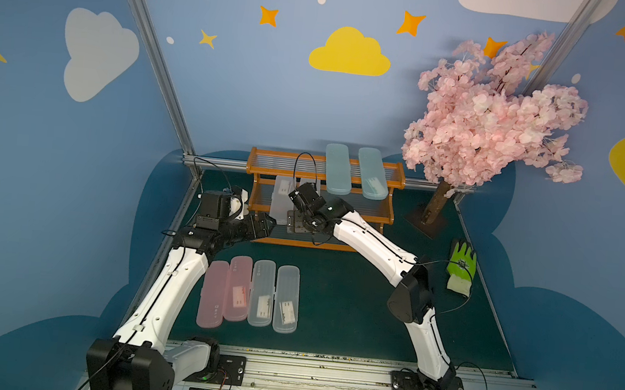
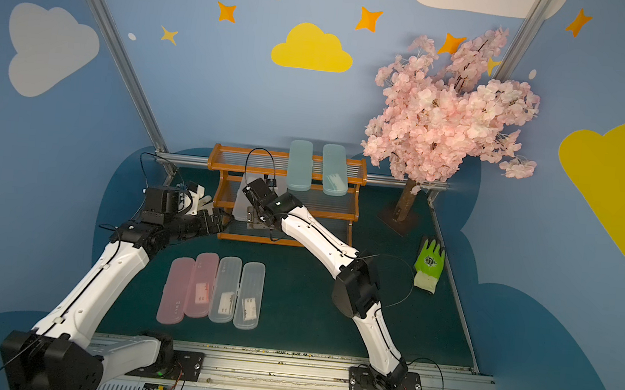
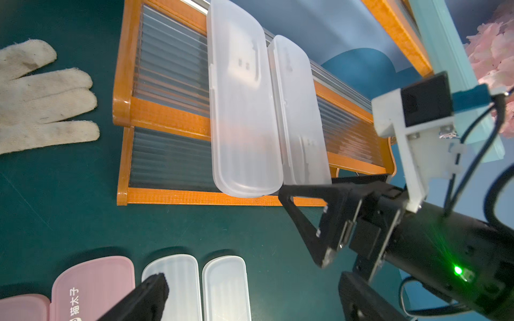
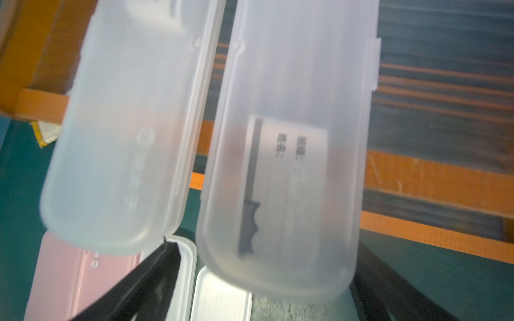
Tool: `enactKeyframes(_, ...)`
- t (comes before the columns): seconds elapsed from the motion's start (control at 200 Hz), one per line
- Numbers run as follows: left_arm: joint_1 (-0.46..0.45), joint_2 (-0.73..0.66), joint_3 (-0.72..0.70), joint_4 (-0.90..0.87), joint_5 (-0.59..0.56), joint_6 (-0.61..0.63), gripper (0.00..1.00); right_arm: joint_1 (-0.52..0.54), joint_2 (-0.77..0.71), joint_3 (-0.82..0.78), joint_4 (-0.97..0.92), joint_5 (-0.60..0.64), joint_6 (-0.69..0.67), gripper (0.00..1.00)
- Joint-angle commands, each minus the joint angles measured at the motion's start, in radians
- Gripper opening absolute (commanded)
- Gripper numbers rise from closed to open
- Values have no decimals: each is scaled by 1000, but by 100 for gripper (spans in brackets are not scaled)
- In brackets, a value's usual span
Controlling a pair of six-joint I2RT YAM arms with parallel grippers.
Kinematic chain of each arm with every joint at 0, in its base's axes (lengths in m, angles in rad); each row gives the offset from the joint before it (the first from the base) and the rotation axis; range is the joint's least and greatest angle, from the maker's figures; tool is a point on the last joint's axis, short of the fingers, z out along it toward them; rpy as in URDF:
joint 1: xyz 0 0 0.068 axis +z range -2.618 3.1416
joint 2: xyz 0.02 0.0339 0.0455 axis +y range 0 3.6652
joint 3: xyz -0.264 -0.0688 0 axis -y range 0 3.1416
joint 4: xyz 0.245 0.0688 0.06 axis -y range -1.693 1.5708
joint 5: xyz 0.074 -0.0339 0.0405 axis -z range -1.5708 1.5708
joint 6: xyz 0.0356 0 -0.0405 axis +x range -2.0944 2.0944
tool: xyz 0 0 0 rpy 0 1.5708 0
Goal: Place the pencil cases on the shelf according to color
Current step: Place the pencil case on the shelf, then pick up the pencil case from the center of the board.
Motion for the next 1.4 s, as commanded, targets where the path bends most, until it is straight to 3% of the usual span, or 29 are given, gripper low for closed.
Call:
enactKeyframes(0.0, 3, -18, -17, 17, -6, 2, 100, 31, -104, -44, -3, 26, -3, 97)
enactKeyframes(0.26, -32, -33, -25, -19, -112, 5, 100, 110, -265, -253, 27, 84, 61, 98)
enactKeyframes(0.34, -37, -56, -45, -61, -213, -50, 100, 142, -314, -336, 42, 85, 75, 98)
enactKeyframes(0.471, -51, -119, -126, -34, -246, -140, 100, 202, -384, -496, 97, 93, 120, 98)
enactKeyframes(0.701, -94, -206, -207, -37, -298, -194, 100, 257, -385, -717, 189, -64, 214, 98)
enactKeyframes(0.976, -104, -247, -242, -47, -341, -207, 100, 312, -204, -672, 216, -222, 240, 98)
enactKeyframes(1.392, -113, -191, -234, -38, -321, -196, 100, 308, -97, -644, 182, -234, 237, 98)
